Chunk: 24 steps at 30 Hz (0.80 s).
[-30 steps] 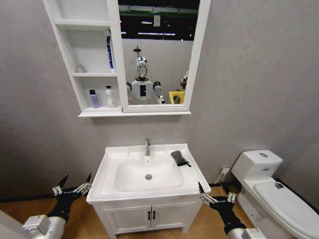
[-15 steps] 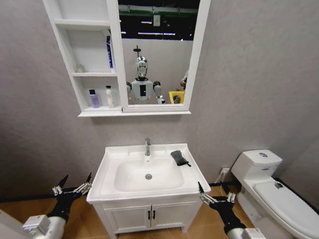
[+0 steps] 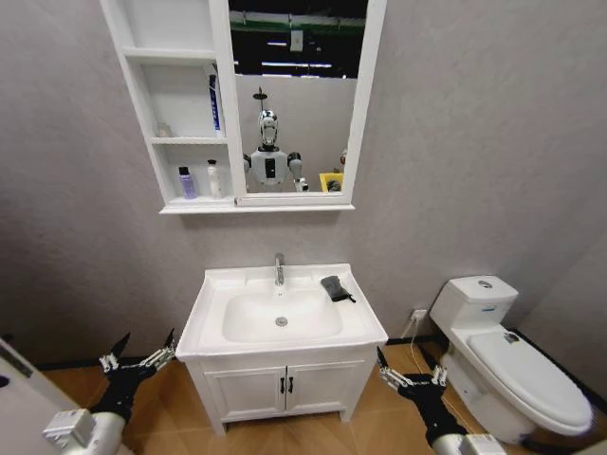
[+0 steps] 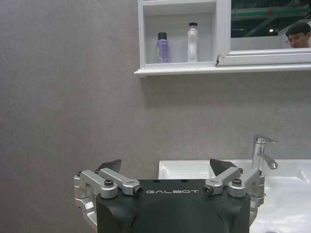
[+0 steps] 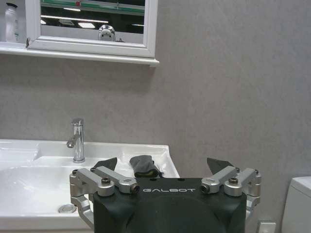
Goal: Move facial cleanser and shampoo from washbasin to cabinet, then wipe washbasin with towel.
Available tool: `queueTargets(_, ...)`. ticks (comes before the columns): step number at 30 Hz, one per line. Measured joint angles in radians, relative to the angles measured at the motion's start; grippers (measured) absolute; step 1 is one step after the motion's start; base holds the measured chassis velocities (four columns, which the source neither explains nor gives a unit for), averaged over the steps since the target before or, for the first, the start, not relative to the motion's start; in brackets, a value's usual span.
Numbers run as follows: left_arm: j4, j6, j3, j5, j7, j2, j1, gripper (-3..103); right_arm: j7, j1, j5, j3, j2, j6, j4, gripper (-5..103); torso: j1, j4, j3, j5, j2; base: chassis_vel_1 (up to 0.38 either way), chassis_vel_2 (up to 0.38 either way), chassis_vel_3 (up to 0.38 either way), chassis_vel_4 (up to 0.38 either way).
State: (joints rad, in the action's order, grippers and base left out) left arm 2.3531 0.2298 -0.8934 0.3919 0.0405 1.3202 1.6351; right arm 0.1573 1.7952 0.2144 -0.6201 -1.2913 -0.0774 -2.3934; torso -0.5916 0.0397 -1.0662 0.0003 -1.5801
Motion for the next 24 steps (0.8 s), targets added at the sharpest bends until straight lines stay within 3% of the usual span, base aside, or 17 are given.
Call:
queueTargets(4,0.000,0.000,0.000,0.000,0.000,0.000,0.000,100,0.000,0.000,0.000,0.000,0.000,0.000,0.000,100,0.000,-0.0001,0.000,-0.0009,0.000,0.306,-0.318,-0.298,0.319)
queueTargets(6,0.000,0.000,0.000,0.000,0.000,0.000,0.000,100,0.000,0.000,0.000,0.000,0.000,0.000,0.000,100,0.000,0.0000,0.000,0.0006,0.000,0.342,-0.332,-0.343,0.338)
queueTargets(9,0.000,0.000,0.000,0.000,0.000,0.000,0.000,100,0.000,0.000,0.000,0.000,0.000,0.000,0.000,100,0.000,-0.0001,0.000,-0.0012,0.000,0.341,-0.381,-0.352,0.373)
queueTargets(10,0.000,0.000,0.000,0.000,0.000,0.000,0.000,100,0.000,0.000,0.000,0.000,0.000,-0.001,0.000,100,0.000,-0.0003,0.000,0.0005,0.000,0.412,-0.372,-0.380,0.343)
queueTargets(13,0.000,0.000,0.000,0.000,0.000,0.000,0.000,100,0.000,0.000,0.000,0.000,0.000,-0.001,0.000,100,0.000,0.0001,0.000,0.0005,0.000,0.388,-0.372,-0.373,0.351)
queueTargets(15,0.000,0.000,0.000,0.000,0.000,0.000,0.000,100,0.000,0.000,0.000,0.000,0.000,-0.001,0.000,100,0.000,0.0002,0.000,-0.0017,0.000,0.338,-0.386,-0.369,0.356)
queueTargets(18,0.000,0.000,0.000,0.000,0.000,0.000,0.000,100,0.000,0.000,0.000,0.000,0.000,-0.001,0.000,100,0.000,-0.0003,0.000,0.0013,0.000,0.380,-0.344,-0.344,0.339)
queueTargets(19,0.000,0.000,0.000,0.000,0.000,0.000,0.000,100,0.000,0.000,0.000,0.000,0.000,-0.001,0.000,100,0.000,-0.0001,0.000,-0.0014,0.000,0.357,-0.332,-0.340,0.336)
queueTargets(21,0.000,0.000,0.000,0.000,0.000,0.000,0.000,100,0.000,0.000,0.000,0.000,0.000,-0.001,0.000,100,0.000,0.0001,0.000,-0.0018,0.000,0.329,-0.364,-0.340,0.376)
queueTargets(22,0.000,0.000,0.000,0.000,0.000,0.000,0.000,100,0.000,0.000,0.000,0.000,0.000,-0.001,0.000,100,0.000,-0.0003,0.000,0.0017,0.000,0.378,-0.344,-0.364,0.338)
queueTargets(24,0.000,0.000,0.000,0.000,0.000,0.000,0.000,100,0.000,0.000,0.000,0.000,0.000,-0.001,0.000,100,0.000,-0.0002,0.000,0.0010,0.000,0.378,-0.371,-0.315,0.338)
